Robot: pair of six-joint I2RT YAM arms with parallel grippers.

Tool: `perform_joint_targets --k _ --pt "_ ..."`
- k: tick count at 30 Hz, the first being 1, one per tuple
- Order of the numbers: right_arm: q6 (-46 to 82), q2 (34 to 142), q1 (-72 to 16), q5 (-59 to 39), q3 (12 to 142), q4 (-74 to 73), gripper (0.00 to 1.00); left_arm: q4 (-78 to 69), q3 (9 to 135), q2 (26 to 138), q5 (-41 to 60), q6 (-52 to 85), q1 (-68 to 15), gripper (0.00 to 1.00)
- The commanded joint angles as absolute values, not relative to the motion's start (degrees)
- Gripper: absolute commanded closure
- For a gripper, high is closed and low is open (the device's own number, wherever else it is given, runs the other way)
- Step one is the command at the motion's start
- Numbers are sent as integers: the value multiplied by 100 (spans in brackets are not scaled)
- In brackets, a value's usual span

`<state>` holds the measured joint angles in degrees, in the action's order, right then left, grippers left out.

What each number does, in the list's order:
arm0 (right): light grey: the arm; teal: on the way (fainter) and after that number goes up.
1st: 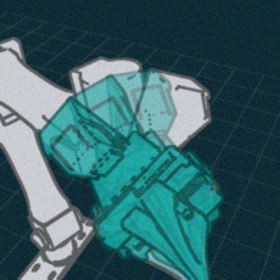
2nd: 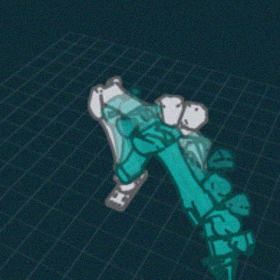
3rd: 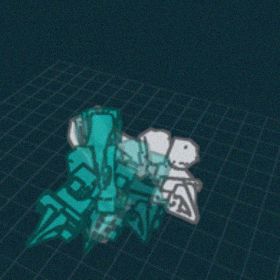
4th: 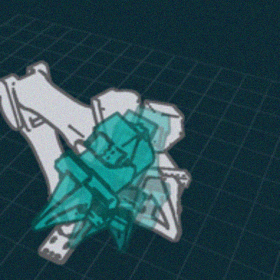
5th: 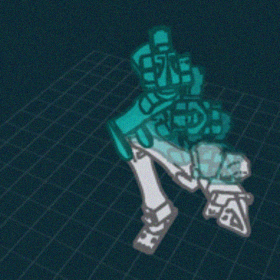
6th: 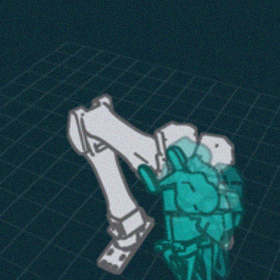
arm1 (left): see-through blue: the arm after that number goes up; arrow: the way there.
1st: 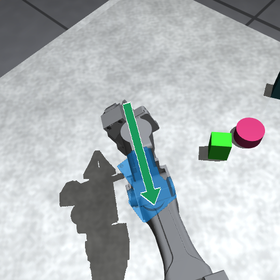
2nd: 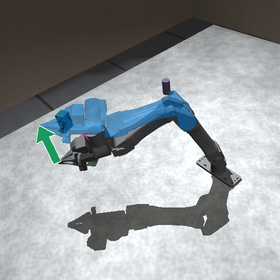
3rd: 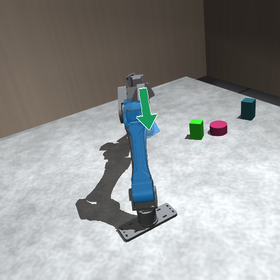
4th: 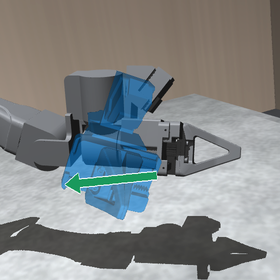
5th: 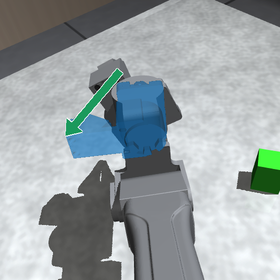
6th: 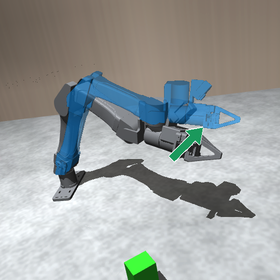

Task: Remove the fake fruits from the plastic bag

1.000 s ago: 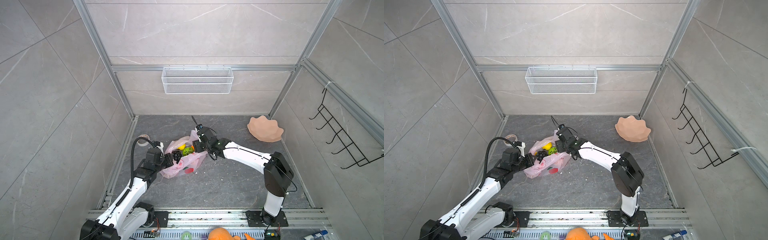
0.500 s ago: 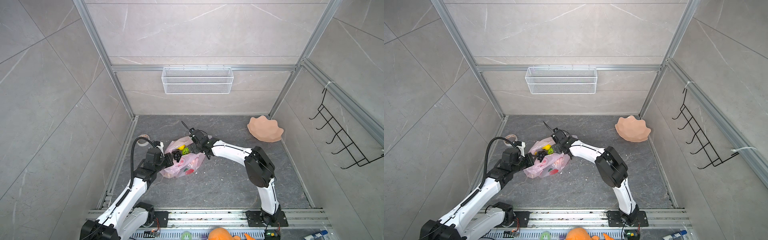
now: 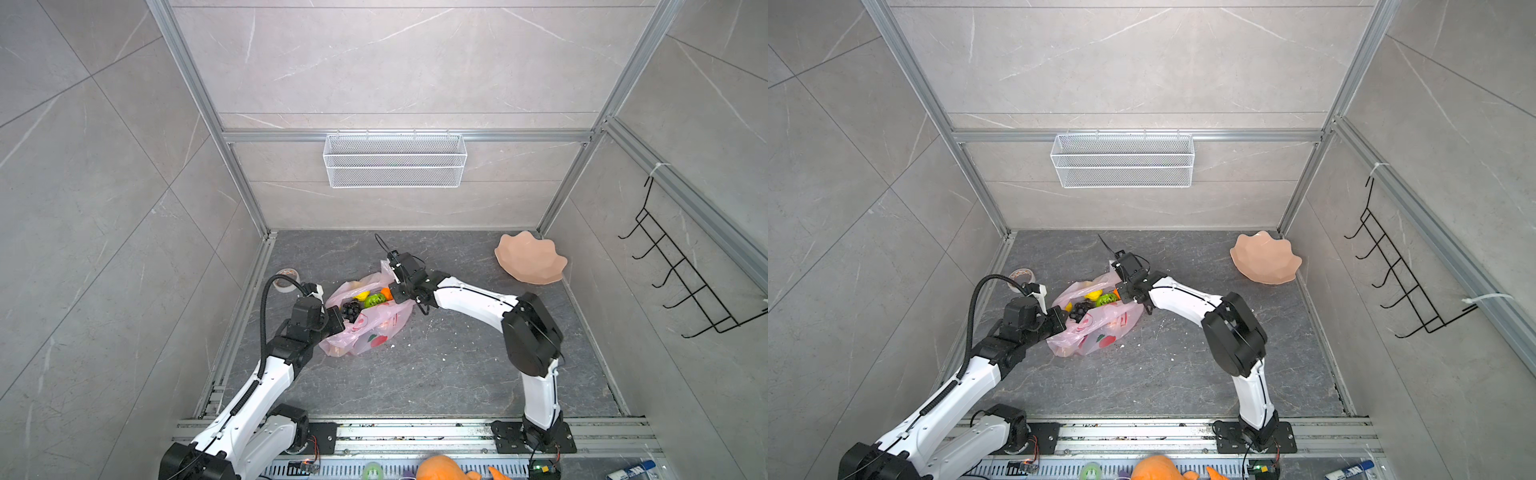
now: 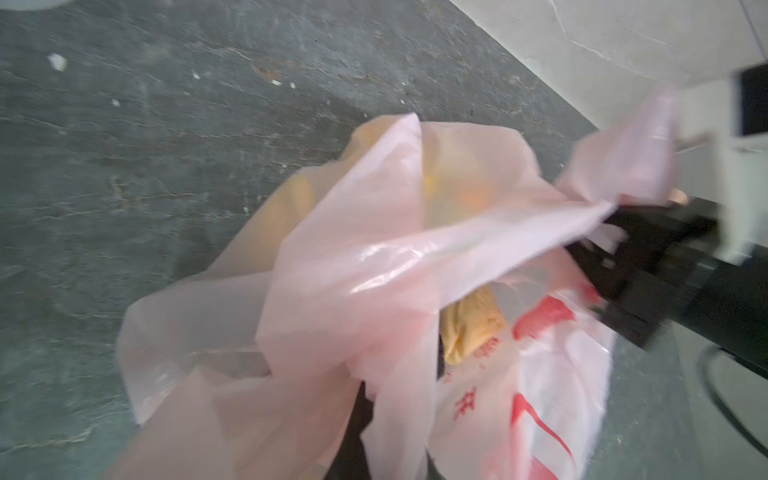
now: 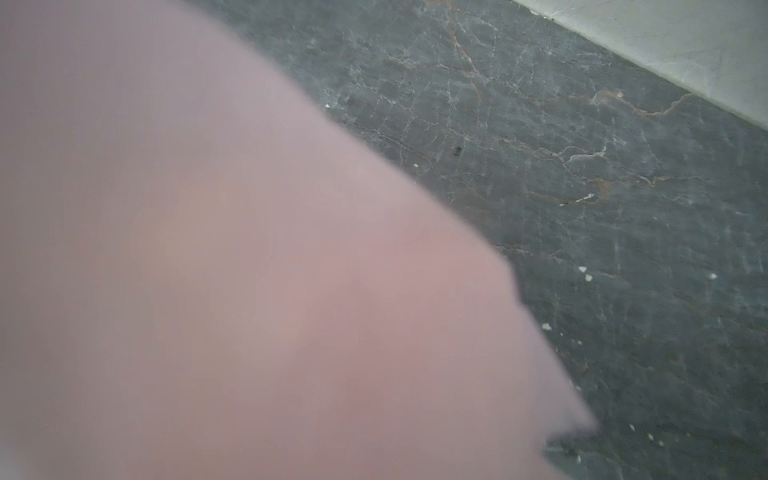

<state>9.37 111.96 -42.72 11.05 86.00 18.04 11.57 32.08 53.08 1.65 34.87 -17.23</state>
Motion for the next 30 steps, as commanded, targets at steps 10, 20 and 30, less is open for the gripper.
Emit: perform_joint_targets --k 10,20,30 --pt "3347 9312 -2254 -3112 6218 -1102 100 -1036 2229 4630 543 3286 -1397 100" --pt "5113 10614 -1560 -4122 5784 -3119 100 -3374 2016 5773 2506 4645 62 100" --pt "4325 10812 -2074 -3617 6756 -1907 100 -711 3719 6307 1296 3188 -1318 100"
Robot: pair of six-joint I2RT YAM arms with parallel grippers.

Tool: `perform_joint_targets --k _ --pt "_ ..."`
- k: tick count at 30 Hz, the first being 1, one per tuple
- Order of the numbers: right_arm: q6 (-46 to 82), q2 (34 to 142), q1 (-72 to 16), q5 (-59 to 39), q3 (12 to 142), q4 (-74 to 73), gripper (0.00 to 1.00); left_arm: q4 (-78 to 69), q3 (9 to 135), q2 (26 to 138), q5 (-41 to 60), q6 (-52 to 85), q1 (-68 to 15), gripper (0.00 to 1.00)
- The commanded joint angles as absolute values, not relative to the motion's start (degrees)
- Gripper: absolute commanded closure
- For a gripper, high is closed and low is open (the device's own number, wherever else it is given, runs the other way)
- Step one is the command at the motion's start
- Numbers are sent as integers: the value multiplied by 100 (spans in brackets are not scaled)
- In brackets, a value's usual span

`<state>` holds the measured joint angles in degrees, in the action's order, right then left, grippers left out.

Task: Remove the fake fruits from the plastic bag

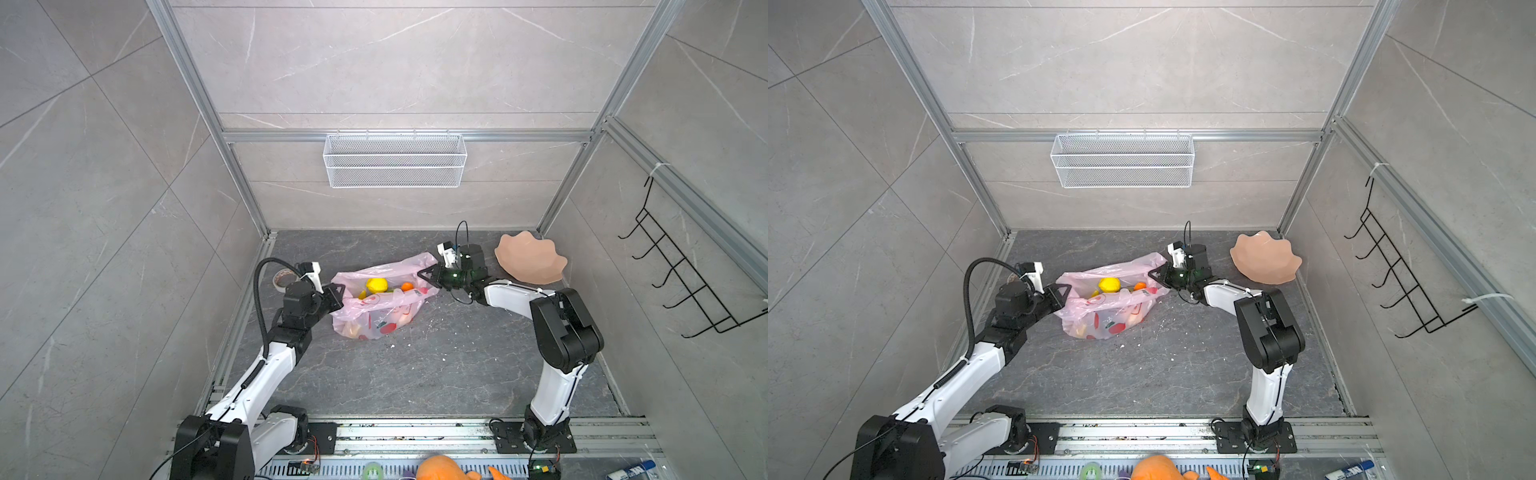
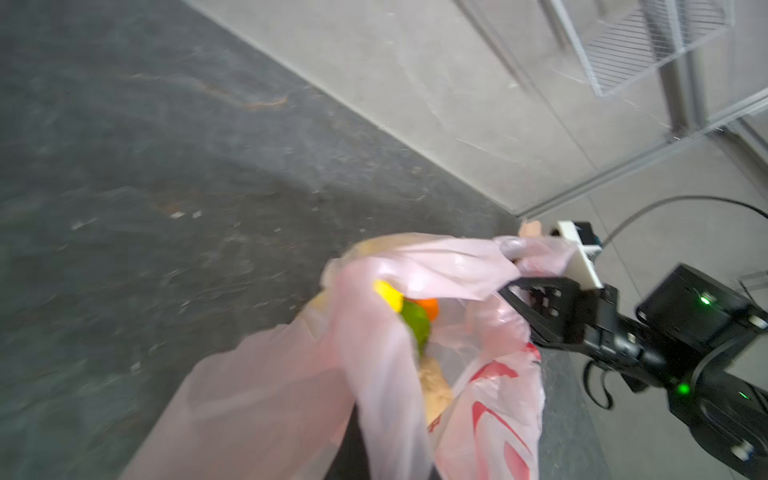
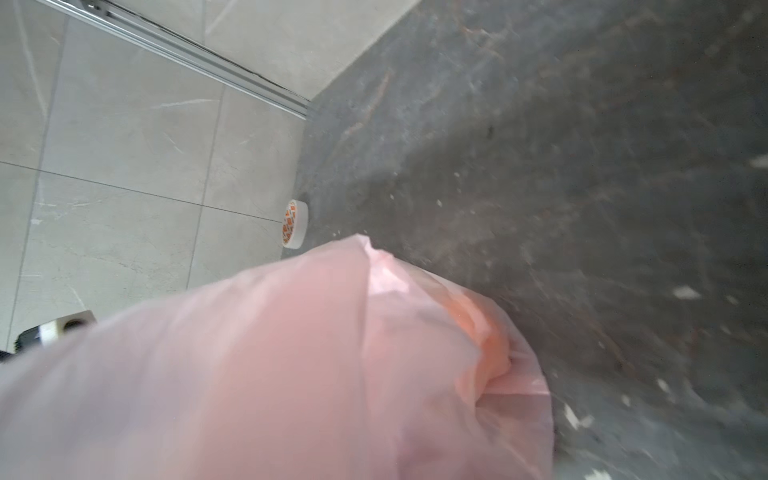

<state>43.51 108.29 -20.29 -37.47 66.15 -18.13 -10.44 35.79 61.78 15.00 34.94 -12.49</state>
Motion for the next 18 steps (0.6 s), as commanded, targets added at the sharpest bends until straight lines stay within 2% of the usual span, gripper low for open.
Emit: perform_joint_targets --k 1,6,10,18 --pt "4358 10820 -2051 -3626 6785 -1922 99 -784 3668 6312 1349 3243 -1326 100" --pt "4678 11194 -2023 -3864 7363 -2274 100 -1168 3314 5820 850 3121 -1218 100" --pt "4948 11583 -2007 -3918 7799 -2449 100 -1579 3169 5689 1012 3148 -805 100" --pt "4248 11976 -2276 -3535 8199 -1532 100 -1617 2656 5648 1008 3057 -1009 100"
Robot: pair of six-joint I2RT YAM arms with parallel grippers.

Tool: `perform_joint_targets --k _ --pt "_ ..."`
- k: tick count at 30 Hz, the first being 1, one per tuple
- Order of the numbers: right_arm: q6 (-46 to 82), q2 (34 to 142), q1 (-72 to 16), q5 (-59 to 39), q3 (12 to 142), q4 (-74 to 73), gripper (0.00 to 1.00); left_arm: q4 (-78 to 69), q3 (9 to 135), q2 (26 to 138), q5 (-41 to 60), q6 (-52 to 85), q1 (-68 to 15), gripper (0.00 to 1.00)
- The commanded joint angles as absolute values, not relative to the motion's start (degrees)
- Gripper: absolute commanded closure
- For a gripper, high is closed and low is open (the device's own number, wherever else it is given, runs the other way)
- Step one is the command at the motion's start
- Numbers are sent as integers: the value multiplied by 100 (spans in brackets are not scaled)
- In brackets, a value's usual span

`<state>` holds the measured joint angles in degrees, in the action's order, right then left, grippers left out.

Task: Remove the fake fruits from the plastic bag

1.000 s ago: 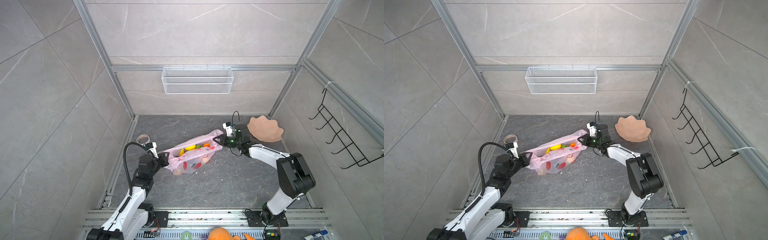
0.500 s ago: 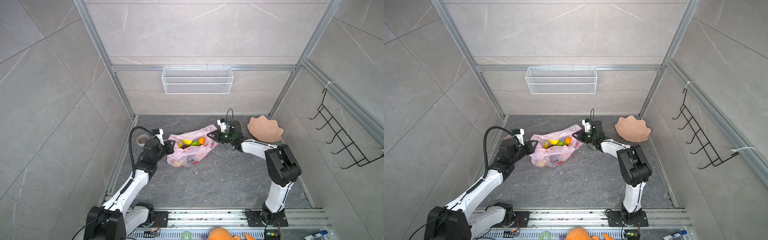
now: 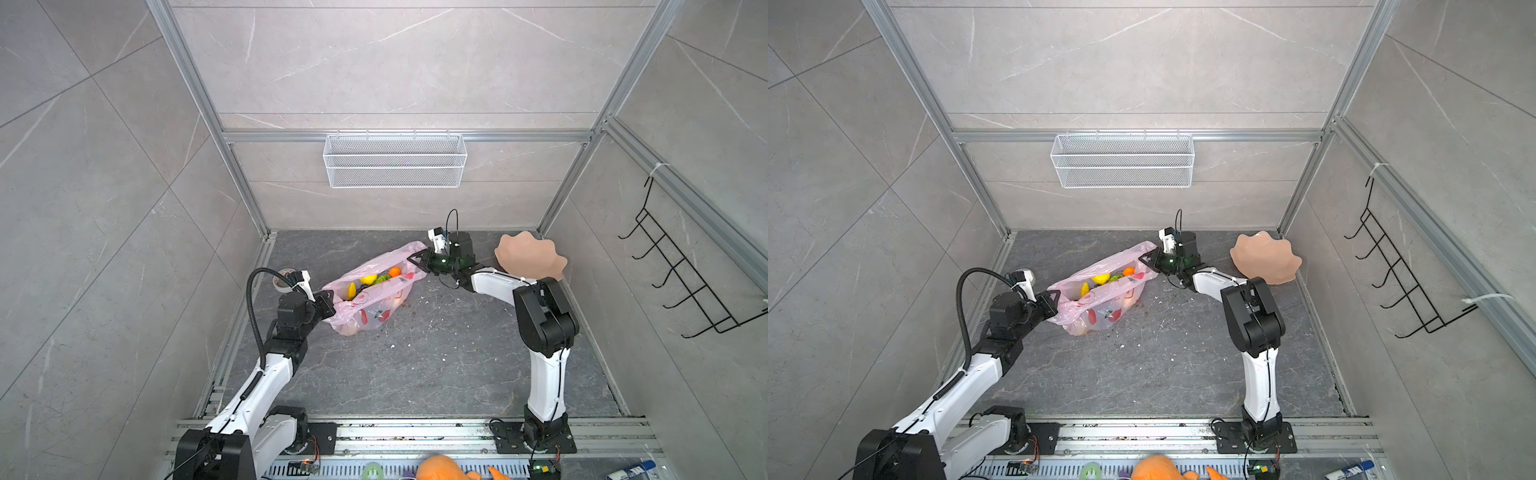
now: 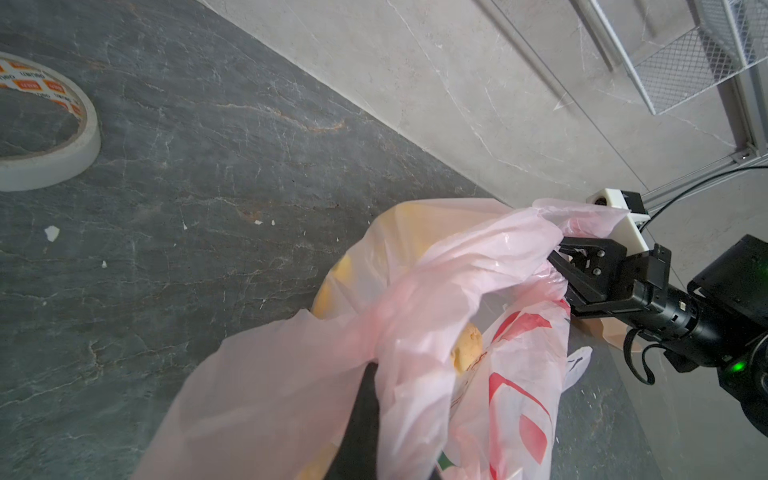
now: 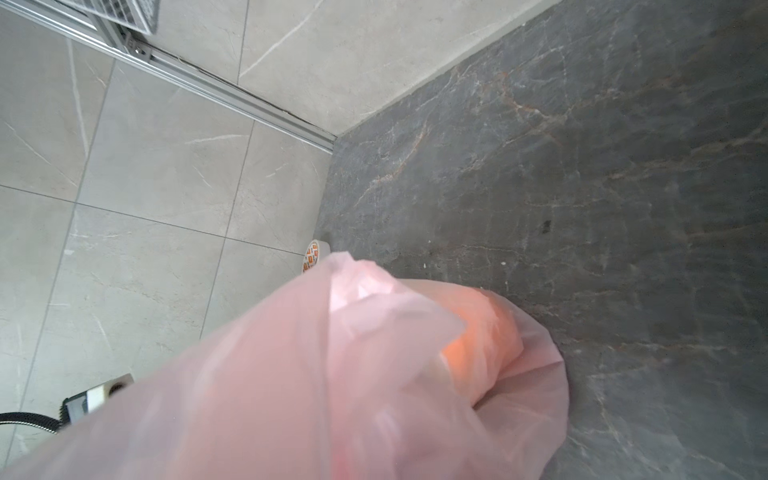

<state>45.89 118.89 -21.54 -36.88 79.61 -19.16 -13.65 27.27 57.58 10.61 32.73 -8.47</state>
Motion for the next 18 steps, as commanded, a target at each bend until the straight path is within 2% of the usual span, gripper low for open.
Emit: perform_joint_targets --k 1,4,6,8,13,18 --pt "4183 11950 -2285 -3509 8200 -1459 97 -1528 2628 5614 962 3003 -1121 100" --pt "4019 11769 -2264 -3422 8158 -1071 68 -1207 2571 5543 835 2900 -1435 100" --pt "3885 11536 -2263 -3291 8014 -877 52 -1114 2510 5526 853 2892 -1590 100" --pt "3805 11236 -2260 -3205 7721 -856 42 -1084 2453 5520 870 2891 -1722 100" --pt "3483 10344 -2250 -2879 7030 -483 32 -1061 2381 5516 860 2878 -1871 100" --pt "3155 9477 -2311 -2492 6458 59 30 -1098 2442 5671 879 2752 -2019 100"
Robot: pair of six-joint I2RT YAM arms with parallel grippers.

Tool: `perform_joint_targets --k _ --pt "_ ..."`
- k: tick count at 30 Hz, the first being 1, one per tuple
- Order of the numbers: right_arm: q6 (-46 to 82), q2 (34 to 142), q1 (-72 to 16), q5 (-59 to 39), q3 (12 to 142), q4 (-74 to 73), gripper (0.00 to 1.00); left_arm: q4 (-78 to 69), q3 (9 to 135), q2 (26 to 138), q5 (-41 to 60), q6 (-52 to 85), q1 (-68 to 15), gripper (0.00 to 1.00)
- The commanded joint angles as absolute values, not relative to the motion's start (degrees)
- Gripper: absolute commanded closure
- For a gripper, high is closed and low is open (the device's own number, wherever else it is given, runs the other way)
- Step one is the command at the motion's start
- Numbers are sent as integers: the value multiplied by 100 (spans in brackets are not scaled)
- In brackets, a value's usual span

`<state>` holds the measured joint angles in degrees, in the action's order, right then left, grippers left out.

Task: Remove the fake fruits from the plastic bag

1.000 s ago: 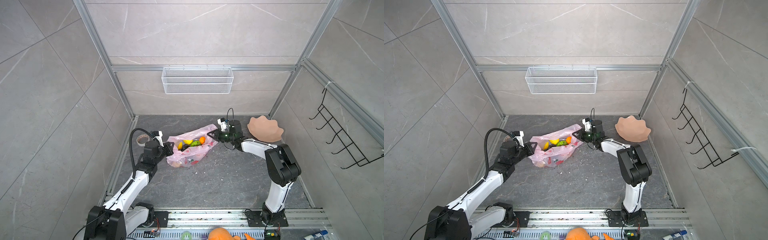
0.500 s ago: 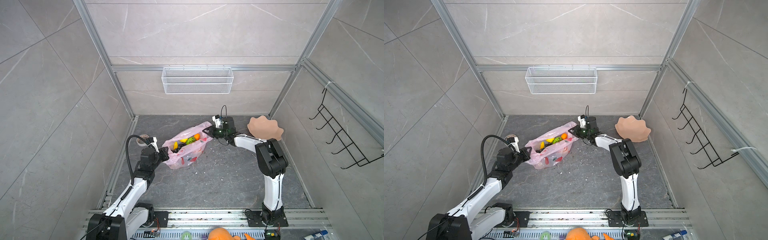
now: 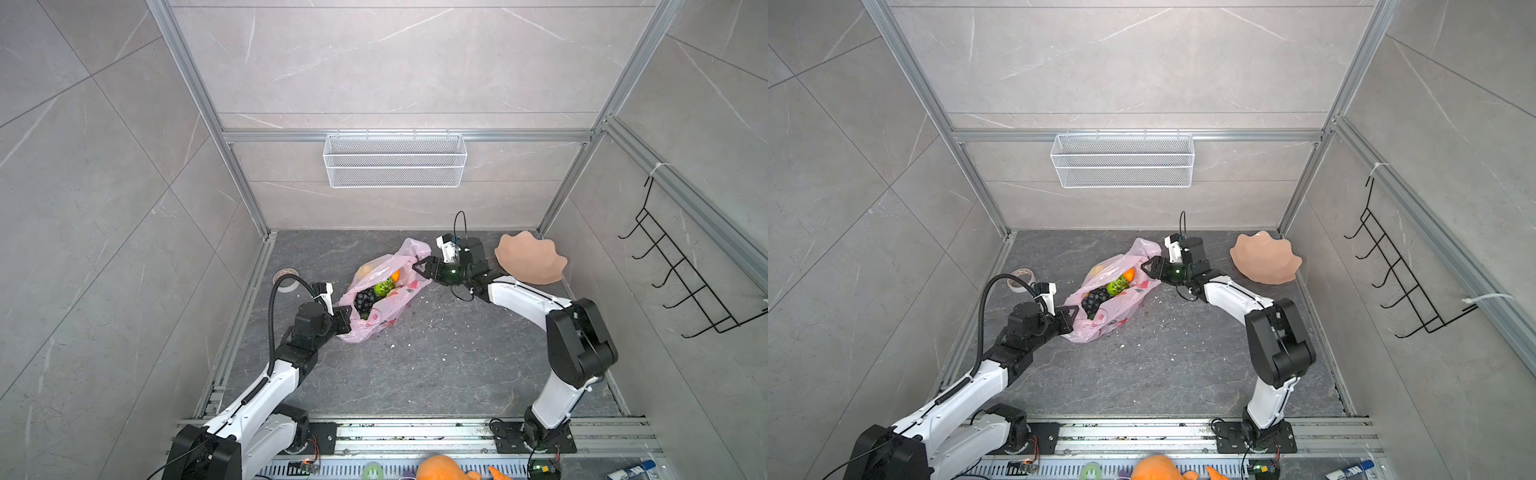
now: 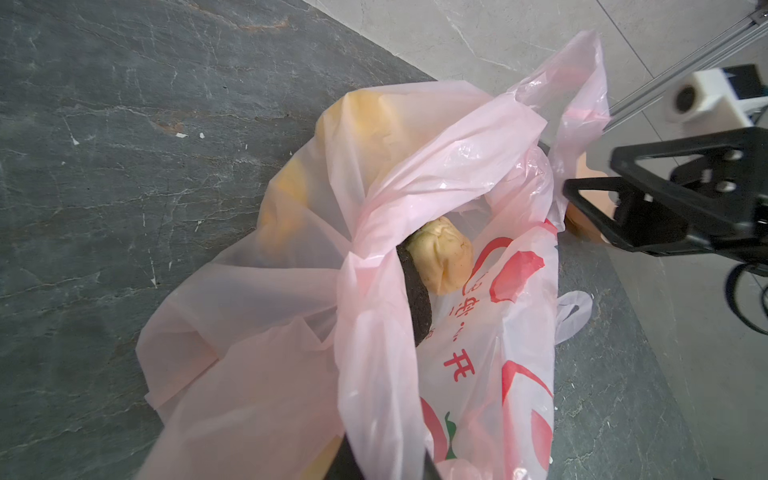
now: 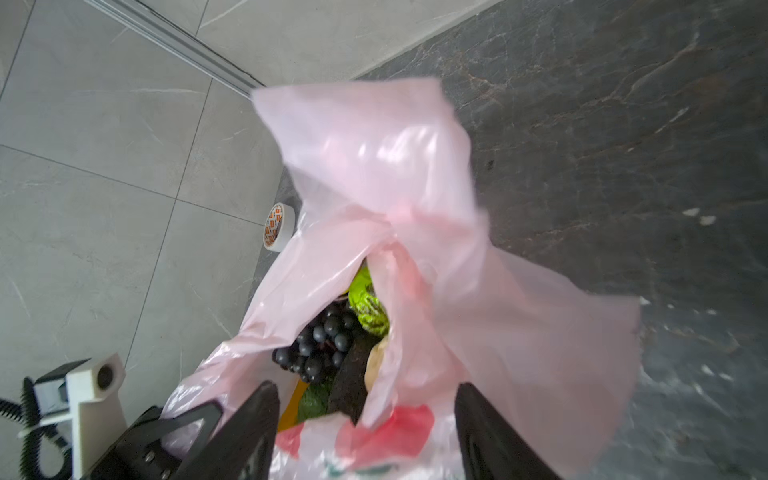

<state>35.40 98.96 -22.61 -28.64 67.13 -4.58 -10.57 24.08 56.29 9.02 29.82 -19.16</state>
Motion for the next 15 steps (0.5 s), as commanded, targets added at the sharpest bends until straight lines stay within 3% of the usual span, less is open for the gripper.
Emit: perform_joint_targets --k 1,6,10,15 --pt "3021 9302 -2412 -2317 6379 221 30 -1112 2457 5702 859 2714 -2079 100" --pt "2401 8995 -3451 -1488 6707 983 37 -1165 2539 5740 641 2667 -2341 100" --pt "2112 9714 -4189 -971 7539 1453 40 -1314 2583 5670 528 2668 -2530 100" --pt "1932 10733 -4459 -584 8288 1879 44 -1191 2637 5533 343 2478 -2745 100"
